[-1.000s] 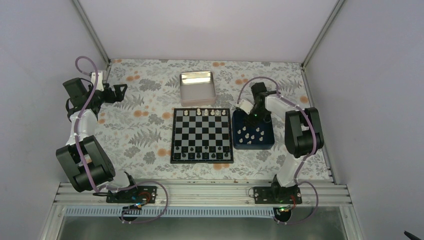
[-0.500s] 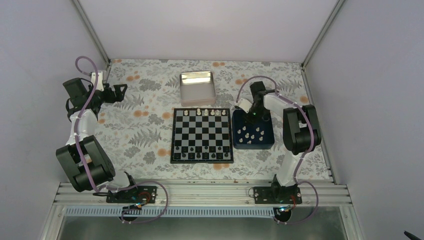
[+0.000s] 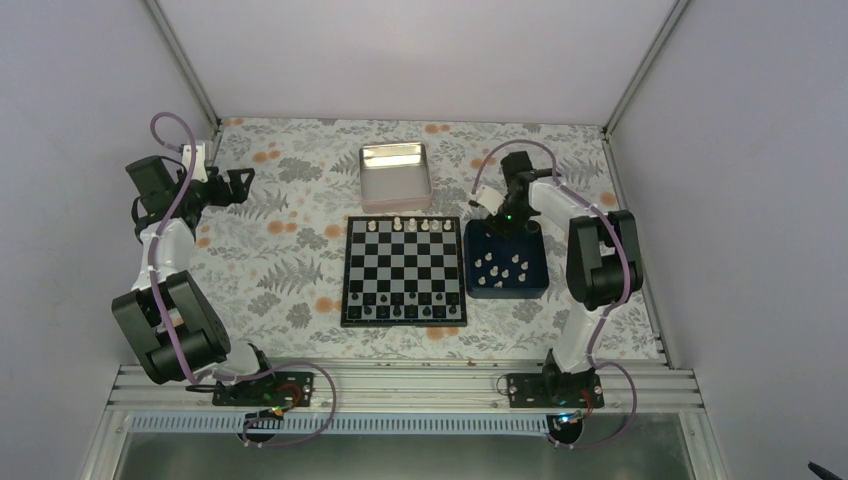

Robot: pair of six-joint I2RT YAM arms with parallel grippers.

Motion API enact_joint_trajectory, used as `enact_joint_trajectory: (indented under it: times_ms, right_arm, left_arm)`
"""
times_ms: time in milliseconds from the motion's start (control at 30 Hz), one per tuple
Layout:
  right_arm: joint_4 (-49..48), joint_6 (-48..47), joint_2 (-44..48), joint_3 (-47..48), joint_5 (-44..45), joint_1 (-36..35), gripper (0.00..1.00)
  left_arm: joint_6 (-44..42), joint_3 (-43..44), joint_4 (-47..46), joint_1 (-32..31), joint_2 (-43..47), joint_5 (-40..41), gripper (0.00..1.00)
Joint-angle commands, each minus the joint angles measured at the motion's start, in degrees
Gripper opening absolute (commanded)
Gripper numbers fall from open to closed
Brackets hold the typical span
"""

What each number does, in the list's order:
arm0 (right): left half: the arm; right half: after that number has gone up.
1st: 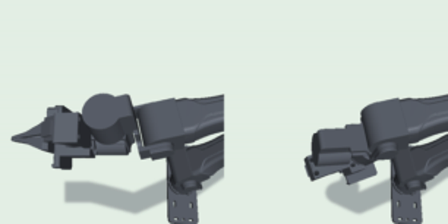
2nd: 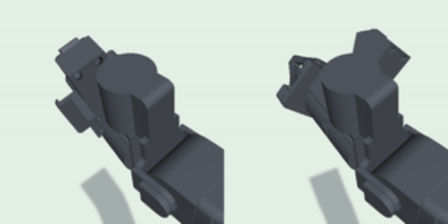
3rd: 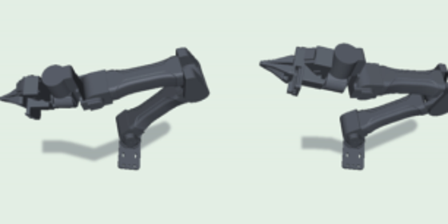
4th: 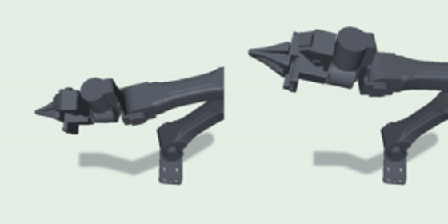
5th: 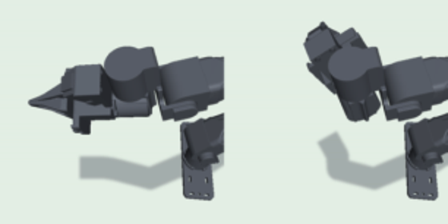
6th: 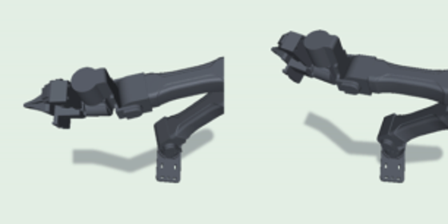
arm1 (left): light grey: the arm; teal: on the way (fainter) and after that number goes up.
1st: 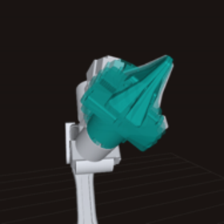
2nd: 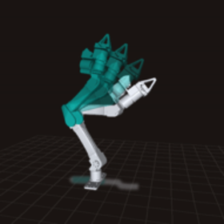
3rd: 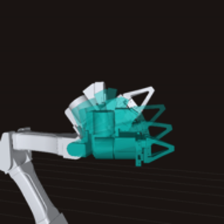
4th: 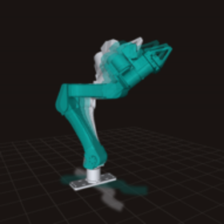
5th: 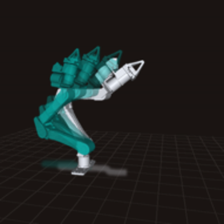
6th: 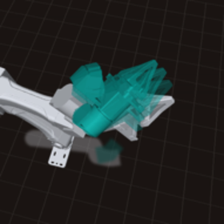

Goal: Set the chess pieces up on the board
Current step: Pick up the chess piece from the storage box, then place the chess piece on the chessboard.

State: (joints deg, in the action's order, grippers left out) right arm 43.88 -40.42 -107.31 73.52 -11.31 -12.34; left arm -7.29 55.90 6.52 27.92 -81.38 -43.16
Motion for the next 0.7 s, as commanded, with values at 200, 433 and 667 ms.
enact_joint_trajectory:
  times_ms: [200,433,667]
  right_arm:
    - [7.27,2.02,4.59,9.85,0.43,-7.81,0.05]
    - [5.02,3.93,1.05,9.81,0.53,-13.45,0.06]
    - [3.45,4.12,-2.23,9.65,0.72,-14.56,0.07]
  left_arm:
    - [-0.63,-0.79,-0.64,0.4,0.0,-1.25,1.0]
    - [-0.54,-0.7,-0.55,0.53,0.27,-1.32,1.0]
    - [-0.59,-0.62,-0.46,0.79,0.43,-1.36,1.0]
